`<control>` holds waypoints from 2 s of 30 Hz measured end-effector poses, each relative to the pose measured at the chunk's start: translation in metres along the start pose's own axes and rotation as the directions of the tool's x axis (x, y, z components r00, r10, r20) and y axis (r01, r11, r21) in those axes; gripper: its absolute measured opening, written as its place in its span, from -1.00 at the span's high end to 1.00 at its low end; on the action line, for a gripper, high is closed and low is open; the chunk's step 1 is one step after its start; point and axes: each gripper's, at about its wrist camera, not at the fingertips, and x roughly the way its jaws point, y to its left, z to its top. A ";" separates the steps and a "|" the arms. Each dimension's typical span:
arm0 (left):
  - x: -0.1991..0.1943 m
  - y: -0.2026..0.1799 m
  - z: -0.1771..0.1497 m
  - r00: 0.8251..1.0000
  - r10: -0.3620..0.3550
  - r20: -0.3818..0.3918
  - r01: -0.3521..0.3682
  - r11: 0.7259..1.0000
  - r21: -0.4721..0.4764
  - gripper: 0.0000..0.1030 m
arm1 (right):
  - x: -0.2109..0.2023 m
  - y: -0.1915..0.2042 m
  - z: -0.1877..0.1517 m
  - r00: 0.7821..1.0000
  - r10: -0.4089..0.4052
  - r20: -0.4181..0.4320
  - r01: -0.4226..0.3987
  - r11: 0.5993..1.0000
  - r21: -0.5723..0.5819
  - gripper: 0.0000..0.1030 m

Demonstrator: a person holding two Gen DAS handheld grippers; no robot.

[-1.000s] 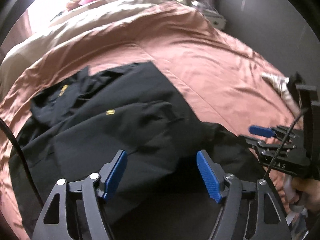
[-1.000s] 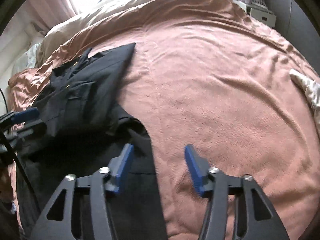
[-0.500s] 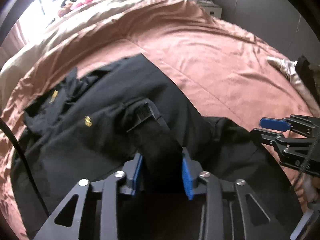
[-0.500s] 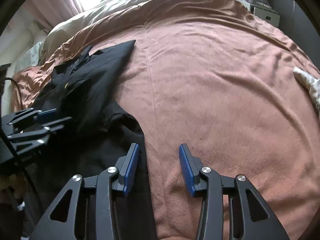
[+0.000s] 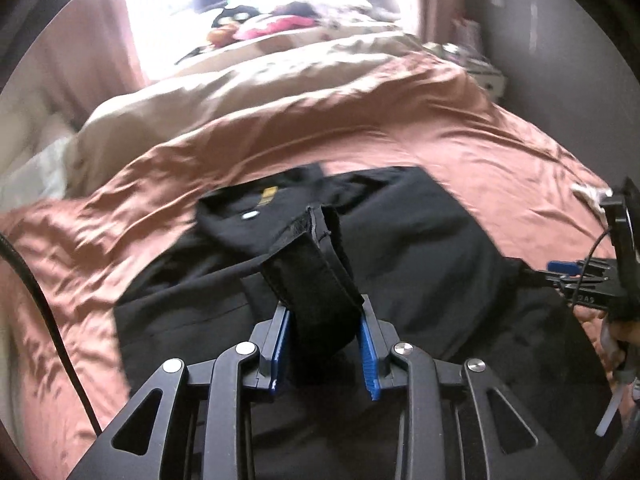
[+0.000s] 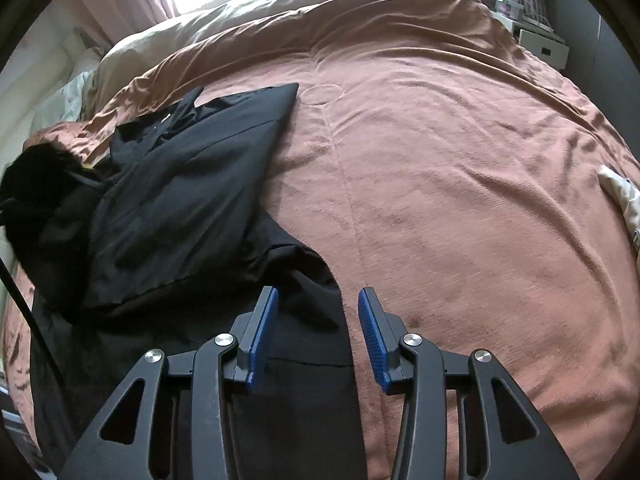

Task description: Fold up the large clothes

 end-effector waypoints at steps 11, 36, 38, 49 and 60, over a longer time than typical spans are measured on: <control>-0.010 0.113 -0.064 0.978 0.167 -0.129 -0.186 0.970 -0.155 -0.27 | -0.001 0.011 0.001 1.000 -0.022 -0.001 0.022 1.000 -0.006 0.24; 0.093 0.169 -0.136 0.945 0.095 -0.312 -0.194 0.933 -0.304 0.30 | 0.038 0.018 0.007 0.993 -0.118 -0.026 0.116 0.991 -0.065 0.24; 0.090 0.164 -0.132 0.942 0.137 -0.307 -0.217 0.944 -0.247 0.36 | 0.040 0.019 0.009 0.992 -0.123 -0.026 0.121 0.991 -0.062 0.24; 0.104 0.189 -0.119 0.935 0.173 -0.309 -0.256 0.933 -0.253 0.36 | 0.054 0.026 0.021 0.988 -0.153 -0.026 0.151 0.985 -0.081 0.24; 0.081 0.193 -0.126 0.954 0.092 -0.284 -0.186 0.928 -0.323 -0.01 | 0.035 0.033 0.015 0.984 -0.177 -0.005 0.175 0.978 -0.111 0.24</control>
